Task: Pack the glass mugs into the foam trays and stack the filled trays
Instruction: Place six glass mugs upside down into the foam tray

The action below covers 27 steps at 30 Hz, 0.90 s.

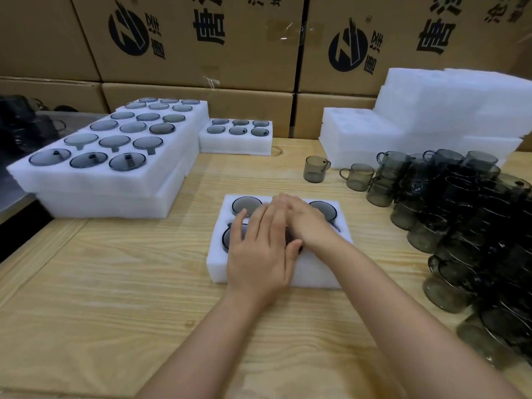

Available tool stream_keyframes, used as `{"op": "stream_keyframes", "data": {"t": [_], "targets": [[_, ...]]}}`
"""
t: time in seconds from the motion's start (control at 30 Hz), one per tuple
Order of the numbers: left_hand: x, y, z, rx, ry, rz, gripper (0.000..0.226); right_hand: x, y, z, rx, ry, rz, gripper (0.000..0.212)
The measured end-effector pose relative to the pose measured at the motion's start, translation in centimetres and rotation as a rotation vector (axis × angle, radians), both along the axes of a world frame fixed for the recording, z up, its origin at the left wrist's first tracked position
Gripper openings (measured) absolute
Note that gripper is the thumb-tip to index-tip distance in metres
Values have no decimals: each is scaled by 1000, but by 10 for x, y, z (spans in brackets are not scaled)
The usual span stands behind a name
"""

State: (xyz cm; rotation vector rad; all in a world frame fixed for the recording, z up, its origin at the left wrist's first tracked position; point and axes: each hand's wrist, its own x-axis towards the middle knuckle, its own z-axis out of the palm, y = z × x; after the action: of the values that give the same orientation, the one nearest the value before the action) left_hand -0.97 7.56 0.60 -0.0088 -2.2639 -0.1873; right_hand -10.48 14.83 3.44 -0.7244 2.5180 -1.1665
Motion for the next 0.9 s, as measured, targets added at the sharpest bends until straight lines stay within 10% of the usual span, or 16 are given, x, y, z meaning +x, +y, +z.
{"op": "stream_keyframes", "data": {"t": [0.1, 0.37, 0.67, 0.9], "targets": [[-4, -1, -14, -127, 168, -27, 39, -27, 7, 14, -295, 7, -198, 17], [-15, -5, -18, -167, 140, 47, 30, -148, 7, 6, 343, 334, -202, 43], [-19, -9, -18, -185, 188, 47, 20, -175, 4, -6, 420, 455, -255, 17], [-18, -9, -17, -172, 183, 59, 19, -99, 43, 25, 1, 544, -451, 53]]}}
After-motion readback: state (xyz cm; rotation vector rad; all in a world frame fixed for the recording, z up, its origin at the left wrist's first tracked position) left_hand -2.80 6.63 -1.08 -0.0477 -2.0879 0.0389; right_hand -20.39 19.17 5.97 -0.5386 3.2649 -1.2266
